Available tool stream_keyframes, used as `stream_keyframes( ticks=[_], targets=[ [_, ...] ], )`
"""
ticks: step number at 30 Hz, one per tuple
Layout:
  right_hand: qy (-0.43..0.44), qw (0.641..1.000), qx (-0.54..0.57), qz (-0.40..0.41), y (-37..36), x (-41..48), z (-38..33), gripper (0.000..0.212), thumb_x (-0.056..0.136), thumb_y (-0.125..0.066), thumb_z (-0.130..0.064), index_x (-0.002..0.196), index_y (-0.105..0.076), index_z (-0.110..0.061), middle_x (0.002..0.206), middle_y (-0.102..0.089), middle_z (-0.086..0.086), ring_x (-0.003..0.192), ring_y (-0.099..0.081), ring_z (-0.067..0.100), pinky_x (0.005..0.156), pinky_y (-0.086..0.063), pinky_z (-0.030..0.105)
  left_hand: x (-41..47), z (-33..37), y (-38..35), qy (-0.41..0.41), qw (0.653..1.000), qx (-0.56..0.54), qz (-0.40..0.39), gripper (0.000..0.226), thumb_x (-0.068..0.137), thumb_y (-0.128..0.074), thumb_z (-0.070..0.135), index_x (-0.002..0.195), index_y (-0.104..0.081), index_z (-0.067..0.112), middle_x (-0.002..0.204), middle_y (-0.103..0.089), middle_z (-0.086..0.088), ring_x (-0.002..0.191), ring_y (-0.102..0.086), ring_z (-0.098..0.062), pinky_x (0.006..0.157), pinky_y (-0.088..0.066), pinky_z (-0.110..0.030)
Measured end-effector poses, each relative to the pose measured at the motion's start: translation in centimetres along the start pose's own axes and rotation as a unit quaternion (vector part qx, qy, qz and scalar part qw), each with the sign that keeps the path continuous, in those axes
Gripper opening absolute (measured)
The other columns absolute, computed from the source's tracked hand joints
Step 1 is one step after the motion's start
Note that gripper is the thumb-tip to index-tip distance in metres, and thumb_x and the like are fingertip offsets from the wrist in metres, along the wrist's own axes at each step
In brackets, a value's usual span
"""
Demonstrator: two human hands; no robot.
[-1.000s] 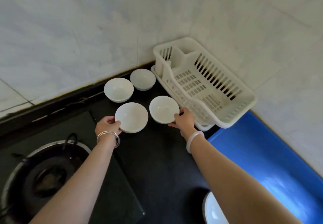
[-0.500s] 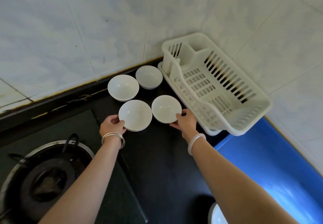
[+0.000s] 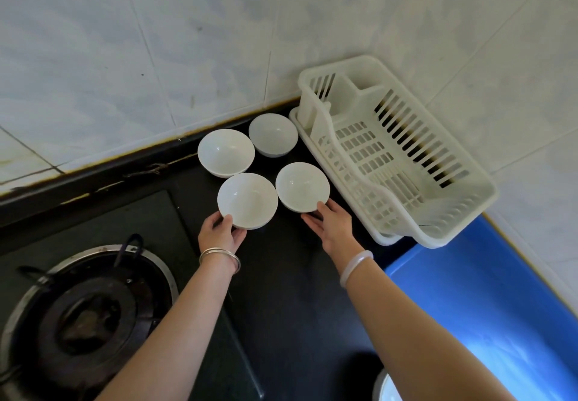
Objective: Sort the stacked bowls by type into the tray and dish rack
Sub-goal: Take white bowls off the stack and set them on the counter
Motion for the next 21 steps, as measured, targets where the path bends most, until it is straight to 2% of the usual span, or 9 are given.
stream_keyframes(
  ticks=[3, 11, 15, 19, 21],
  targets=[
    [0.003, 1.0, -0.003, 0.004, -0.9, 0.5, -0.7, 0.043, 0.095, -0.051, -0.006, 0.138, -0.046, -0.01, 0.131, -0.055, 0.018, 0.085, -0.066, 0.024, 0.066, -0.058, 0.028, 0.0, -0.1, -0.4, 0.013, 1.0, -0.005, 0.002, 0.032, 0.089, -0.054, 0.006, 0.12, -0.053, 0.015, 0.126, -0.056, -0.012, 0.106, -0.062, -0.032, 0.069, -0.054, -0.031],
    [0.004, 1.0, -0.02, 0.004, -2.3, 1.4, -1.6, 0.042, 0.096, -0.05, -0.007, 0.138, -0.046, -0.01, 0.131, -0.056, 0.017, 0.088, -0.065, 0.024, 0.078, -0.056, 0.032, 0.0, -0.2, -0.5, 0.014, 1.0, 0.004, 0.019, 0.033, 0.088, -0.055, 0.008, 0.12, -0.054, 0.018, 0.121, -0.058, -0.009, 0.102, -0.064, -0.029, 0.057, -0.054, -0.026],
    [0.001, 1.0, -0.019, 0.003, -2.3, 1.4, -1.5, 0.042, 0.097, -0.05, -0.009, 0.139, -0.046, -0.012, 0.131, -0.056, 0.017, 0.085, -0.065, 0.023, 0.074, -0.057, 0.03, 0.2, -0.4, -0.5, 0.012, 1.0, -0.008, 0.026, 0.029, 0.087, -0.057, 0.007, 0.114, -0.056, 0.018, 0.117, -0.059, -0.008, 0.1, -0.065, -0.029, 0.063, -0.055, -0.03],
    [-0.014, 0.999, -0.036, -0.01, -2.3, 0.8, -1.6, 0.045, 0.098, -0.049, -0.018, 0.142, -0.04, -0.016, 0.132, -0.056, 0.017, 0.084, -0.065, 0.022, 0.066, -0.055, 0.03, 0.3, -0.6, -0.4, 0.002, 1.0, -0.011, 0.027, 0.028, 0.087, -0.058, 0.006, 0.113, -0.057, 0.016, 0.116, -0.058, -0.007, 0.099, -0.064, -0.027, 0.071, -0.056, -0.033],
    [-0.022, 0.998, -0.059, -0.022, -2.3, 0.5, -1.7, 0.047, 0.099, -0.047, -0.024, 0.144, -0.036, -0.018, 0.135, -0.054, 0.015, 0.09, -0.064, 0.025, 0.07, -0.055, 0.033, 0.3, -0.6, -0.4, -0.009, 1.0, -0.009, 0.019, 0.03, 0.087, -0.056, 0.007, 0.116, -0.056, 0.015, 0.118, -0.058, -0.006, 0.1, -0.063, -0.025, 0.075, -0.056, -0.032]
  ],
)
Point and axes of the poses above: each hand's wrist, its own x-axis towards the middle knuckle, its own y-axis out of the back of the hand, z = x × y, the point moved 5 cm from there along x, towards the middle knuckle
